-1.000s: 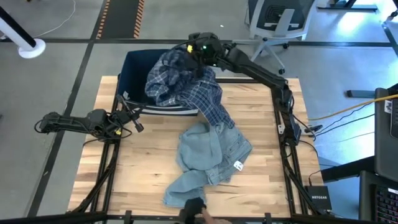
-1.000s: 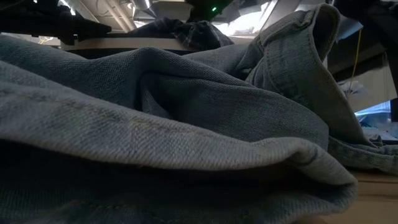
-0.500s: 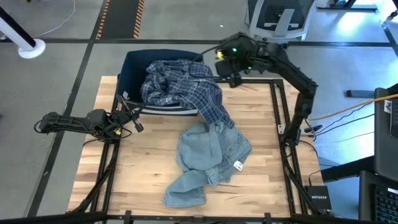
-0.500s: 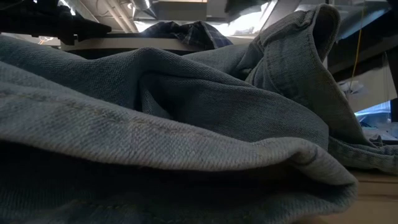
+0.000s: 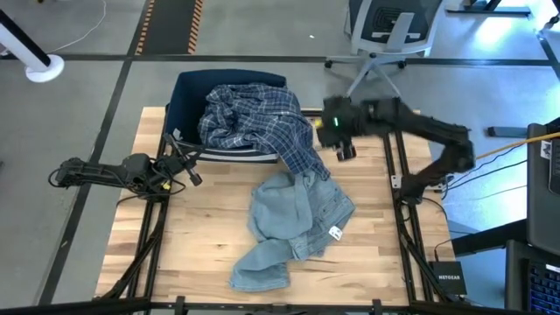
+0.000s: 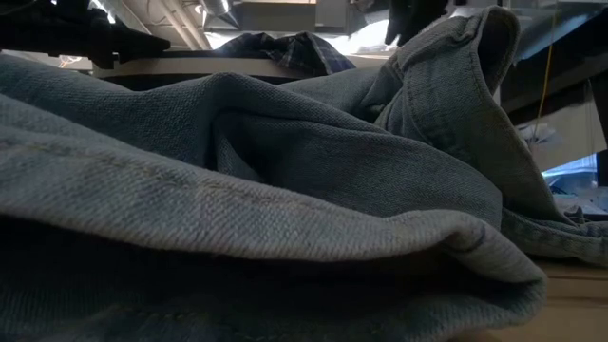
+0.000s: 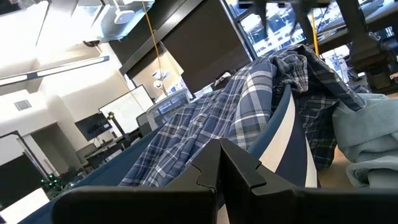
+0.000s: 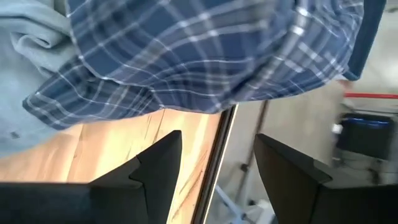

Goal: Sort clothes
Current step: Put the blue shirt into the blue laundry bin

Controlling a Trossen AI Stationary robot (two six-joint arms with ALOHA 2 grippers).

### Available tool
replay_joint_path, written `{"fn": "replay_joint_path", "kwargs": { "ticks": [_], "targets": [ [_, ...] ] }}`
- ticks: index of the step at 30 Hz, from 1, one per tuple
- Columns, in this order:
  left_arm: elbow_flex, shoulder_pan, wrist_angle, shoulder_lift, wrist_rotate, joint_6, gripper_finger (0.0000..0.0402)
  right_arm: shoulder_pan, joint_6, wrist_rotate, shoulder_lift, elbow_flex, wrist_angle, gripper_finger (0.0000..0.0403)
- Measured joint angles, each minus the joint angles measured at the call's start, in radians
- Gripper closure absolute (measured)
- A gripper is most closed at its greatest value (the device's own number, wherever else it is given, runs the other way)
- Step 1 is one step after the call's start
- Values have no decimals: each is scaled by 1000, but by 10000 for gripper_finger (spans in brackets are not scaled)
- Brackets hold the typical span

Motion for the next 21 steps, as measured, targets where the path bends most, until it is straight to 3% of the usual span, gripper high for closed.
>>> {"fn": "replay_joint_path", "kwargs": {
  "ticks": [7, 11, 15, 21],
  "targets": [
    [0, 0, 0, 0, 0, 0, 400, 305, 142, 329, -226, -543, 458, 182],
    [0, 0, 0, 0, 0, 0, 400, 451, 158, 376, -270, -783, 778, 182],
    [0, 0, 0, 0, 0, 0, 400, 524, 118, 358, -252, -884, 954, 182],
    [0, 0, 0, 0, 0, 0, 400, 535, 115, 362, -192, -866, 997, 177]
  ]
}}
